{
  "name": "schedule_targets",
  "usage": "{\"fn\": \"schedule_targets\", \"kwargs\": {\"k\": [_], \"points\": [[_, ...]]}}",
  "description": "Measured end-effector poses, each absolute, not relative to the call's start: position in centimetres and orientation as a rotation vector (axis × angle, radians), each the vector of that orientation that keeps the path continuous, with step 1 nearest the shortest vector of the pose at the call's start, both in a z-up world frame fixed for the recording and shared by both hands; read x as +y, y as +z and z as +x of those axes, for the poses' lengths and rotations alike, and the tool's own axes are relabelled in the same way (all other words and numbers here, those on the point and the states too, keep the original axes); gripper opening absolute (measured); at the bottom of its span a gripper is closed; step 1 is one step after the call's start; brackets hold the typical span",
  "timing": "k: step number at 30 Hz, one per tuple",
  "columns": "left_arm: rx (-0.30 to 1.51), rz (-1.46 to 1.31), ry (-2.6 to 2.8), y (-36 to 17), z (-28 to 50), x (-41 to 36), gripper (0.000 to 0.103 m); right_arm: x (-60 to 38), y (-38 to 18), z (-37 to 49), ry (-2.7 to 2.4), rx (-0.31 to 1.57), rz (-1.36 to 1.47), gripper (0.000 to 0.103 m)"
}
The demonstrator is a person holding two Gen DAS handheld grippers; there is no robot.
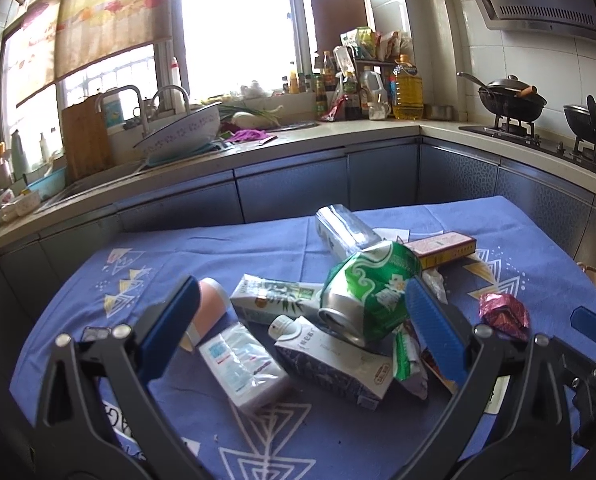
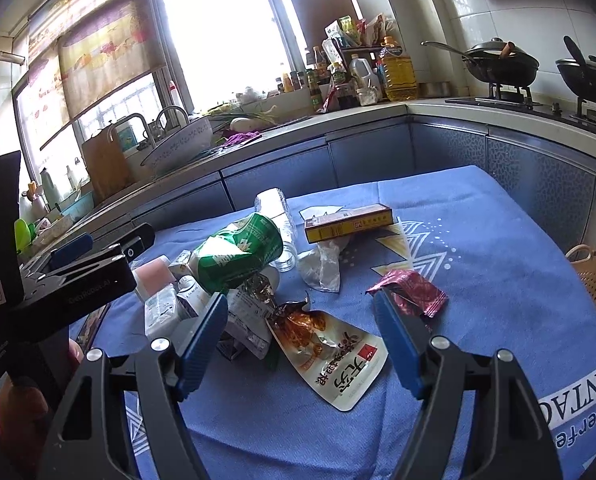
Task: Collect trash
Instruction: 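Move both tools over the trash pile toward the crushed green can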
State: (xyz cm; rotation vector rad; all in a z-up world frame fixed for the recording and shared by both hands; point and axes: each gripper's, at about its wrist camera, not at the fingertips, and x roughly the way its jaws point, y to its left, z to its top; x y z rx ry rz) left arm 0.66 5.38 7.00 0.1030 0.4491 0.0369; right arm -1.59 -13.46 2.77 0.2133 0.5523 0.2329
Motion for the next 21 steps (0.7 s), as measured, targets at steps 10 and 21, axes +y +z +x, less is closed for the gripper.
{"fn": "schedule_targets", "kwargs": {"k": [10, 21], "points": [[0.539, 0.082, -0.001, 5.9, 2.6, 5.8, 0.099, -13.5, 1.7, -1.1, 0.228, 0.583, 0.212, 0.075], [0.564, 0.1, 0.004, 5.5, 4.1, 5.6, 0.099, -14.2, 0.9, -0.4, 0.216, 0.606, 0.222, 0.075]]}}
